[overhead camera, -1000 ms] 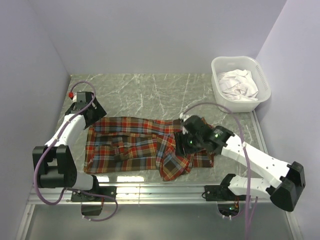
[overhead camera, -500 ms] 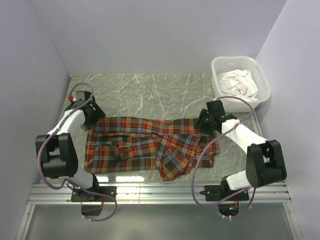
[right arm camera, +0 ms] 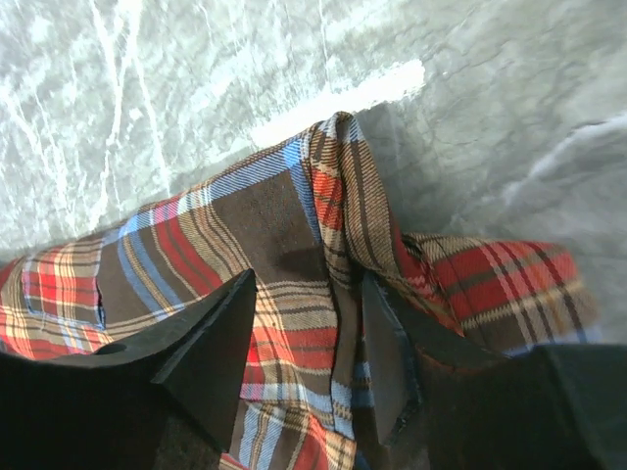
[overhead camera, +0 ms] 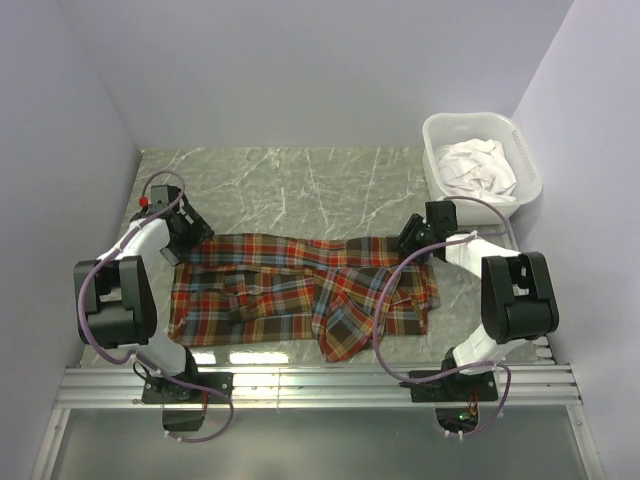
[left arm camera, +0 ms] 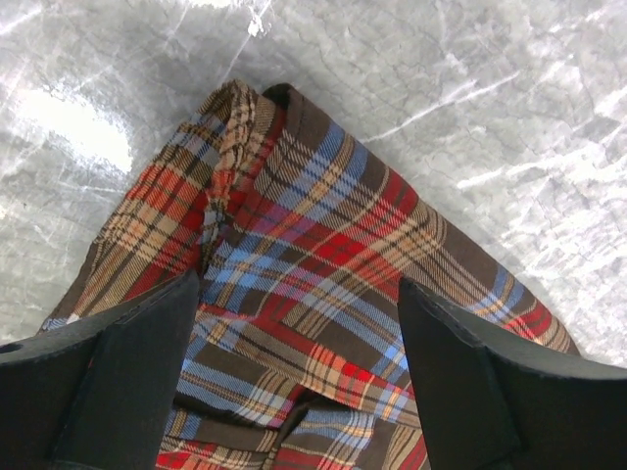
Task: Fold and stack the long sleeve shirts
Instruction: Fold the shirt
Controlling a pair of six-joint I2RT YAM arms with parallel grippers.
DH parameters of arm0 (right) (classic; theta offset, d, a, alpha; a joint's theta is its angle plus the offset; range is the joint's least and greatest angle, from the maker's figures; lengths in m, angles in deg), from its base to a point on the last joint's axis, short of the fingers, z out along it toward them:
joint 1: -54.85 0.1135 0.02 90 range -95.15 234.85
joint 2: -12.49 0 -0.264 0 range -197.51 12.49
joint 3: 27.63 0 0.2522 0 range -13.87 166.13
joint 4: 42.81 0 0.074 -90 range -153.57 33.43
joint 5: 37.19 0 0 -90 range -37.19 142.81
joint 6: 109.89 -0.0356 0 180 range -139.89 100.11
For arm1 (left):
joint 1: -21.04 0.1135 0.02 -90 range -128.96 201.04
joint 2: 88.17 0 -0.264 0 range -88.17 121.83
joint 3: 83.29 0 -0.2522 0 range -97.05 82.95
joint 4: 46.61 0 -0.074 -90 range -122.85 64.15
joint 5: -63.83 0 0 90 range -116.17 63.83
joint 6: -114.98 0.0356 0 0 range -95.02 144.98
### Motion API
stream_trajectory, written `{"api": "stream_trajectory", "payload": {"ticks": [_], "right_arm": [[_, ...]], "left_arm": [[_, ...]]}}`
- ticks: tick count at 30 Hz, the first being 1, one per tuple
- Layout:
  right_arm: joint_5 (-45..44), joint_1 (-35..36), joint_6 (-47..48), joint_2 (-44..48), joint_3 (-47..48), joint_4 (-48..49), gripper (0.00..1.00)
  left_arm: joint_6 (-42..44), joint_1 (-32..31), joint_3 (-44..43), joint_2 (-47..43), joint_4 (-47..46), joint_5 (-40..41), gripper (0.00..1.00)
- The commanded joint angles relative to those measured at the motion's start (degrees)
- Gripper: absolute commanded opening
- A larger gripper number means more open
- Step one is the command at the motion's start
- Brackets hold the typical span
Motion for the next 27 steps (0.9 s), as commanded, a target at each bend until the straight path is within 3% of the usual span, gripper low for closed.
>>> {"api": "stream_trajectory", "payload": {"ticks": [1,6,9,16,22,27], "right_arm": [[3.2,-0.4,-0.2,-1.0,2.0,4.3,0.52],[5.1,-0.6,-0.2,-0.3,2.3,4.7,0.42],[5.8,-0.7,0.1,-0.4,3.1,4.7,0.27],[6.4,-1.2,0.0,-2.0,3.6,4.9,0.09],[4.4,-1.9,0.5,-3.0,4.3,3.3,0.08],[3.6,-2.0,0.6,-4.9,5.1,2.8,0.14]], "left_arm": [[0.1,0.1,1.1,-4.5,0.0,-0.6,0.88],[-2.9,0.1,5.1,-10.0,1.0,3.6,0.88],[-4.6,0.3,8.2,-11.7,1.2,5.7,0.88],[-8.1,2.2,11.1,-12.1,1.1,4.0,0.88],[-12.2,3.3,14.9,-12.4,-2.3,1.4,0.88],[-14.2,3.9,16.6,-10.6,-4.2,-1.1,0.88]]}}
